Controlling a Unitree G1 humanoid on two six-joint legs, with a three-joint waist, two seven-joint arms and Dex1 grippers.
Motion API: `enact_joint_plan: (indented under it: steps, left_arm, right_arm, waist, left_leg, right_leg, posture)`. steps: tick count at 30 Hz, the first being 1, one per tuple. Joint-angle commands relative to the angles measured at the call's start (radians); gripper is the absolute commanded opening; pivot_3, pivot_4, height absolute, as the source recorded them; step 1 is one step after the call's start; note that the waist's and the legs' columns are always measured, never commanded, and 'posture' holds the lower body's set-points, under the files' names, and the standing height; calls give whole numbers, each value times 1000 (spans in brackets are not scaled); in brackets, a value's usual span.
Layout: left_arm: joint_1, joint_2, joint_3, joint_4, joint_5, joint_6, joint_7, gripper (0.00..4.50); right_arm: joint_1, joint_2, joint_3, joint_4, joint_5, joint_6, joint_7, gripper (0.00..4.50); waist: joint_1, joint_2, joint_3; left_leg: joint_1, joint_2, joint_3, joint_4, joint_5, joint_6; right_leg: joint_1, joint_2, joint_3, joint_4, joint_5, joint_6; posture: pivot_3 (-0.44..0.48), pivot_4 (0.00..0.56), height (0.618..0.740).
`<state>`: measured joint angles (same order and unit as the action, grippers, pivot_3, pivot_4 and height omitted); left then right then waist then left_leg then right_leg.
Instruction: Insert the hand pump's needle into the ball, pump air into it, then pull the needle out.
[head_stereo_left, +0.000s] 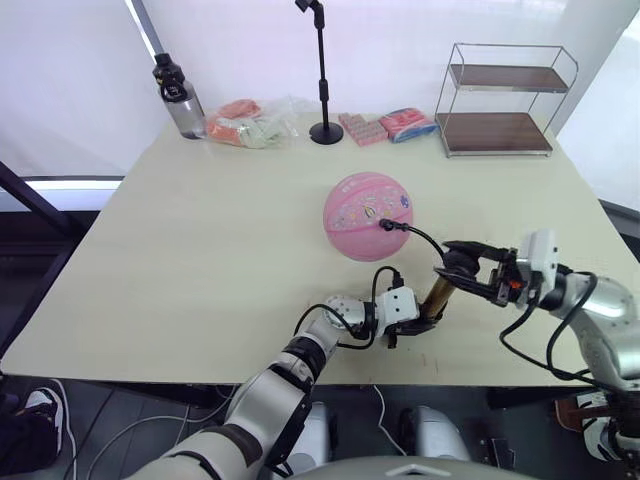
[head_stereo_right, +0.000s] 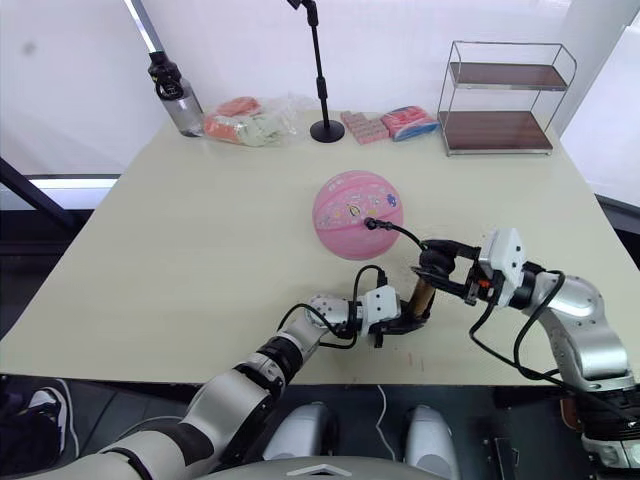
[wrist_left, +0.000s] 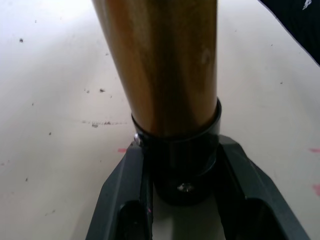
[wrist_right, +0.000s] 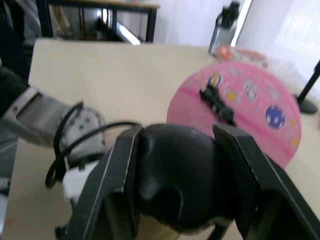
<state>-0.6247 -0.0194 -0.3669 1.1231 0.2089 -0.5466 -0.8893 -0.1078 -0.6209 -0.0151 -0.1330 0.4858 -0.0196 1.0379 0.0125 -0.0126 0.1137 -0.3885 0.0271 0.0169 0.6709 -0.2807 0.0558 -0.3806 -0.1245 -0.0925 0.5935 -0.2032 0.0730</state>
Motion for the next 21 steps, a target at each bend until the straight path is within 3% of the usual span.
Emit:
enact_joint_plan:
  steps: [1,5,13,21]
  left_arm:
    - [64,27,-68,81,78,23,-37,1097]
    - [64,28,-70,80,79,24,-38,1097]
    - [62,28,-69,83,80,23,-40,1097]
    - [60,26,-69,85,77,25,-40,1097]
  right_arm:
    - [43,-12,25,111,-108,7,-26,1650]
    - [34,-21,4,60,-60,33,-28,1650]
    - [-106,-170,-194,-153,212,282,-37,1650]
    - [-228,-305,-350,-194,382,465,-47,1650]
  waist:
    - [-1,-2,0]
    - [0,-1,0]
    - [6,5,6]
    - [6,5,13]
  left_leg:
    - [1,0,0,0,0,0]
    - [3,4,1,0,0,0]
    - [-6,4,2,0,0,0]
    - [-10,-2,2,1,0,0]
  right_leg:
    - [1,0,0,0,0,0]
    - [2,2,0,0,-3,2]
    - [-5,0,0,-1,0,-4]
    - [-8,-2,1,-2,0,-4]
  posture:
    - [0,150,740]
    - [0,150,740]
    - [0,150,740]
    - [0,150,740]
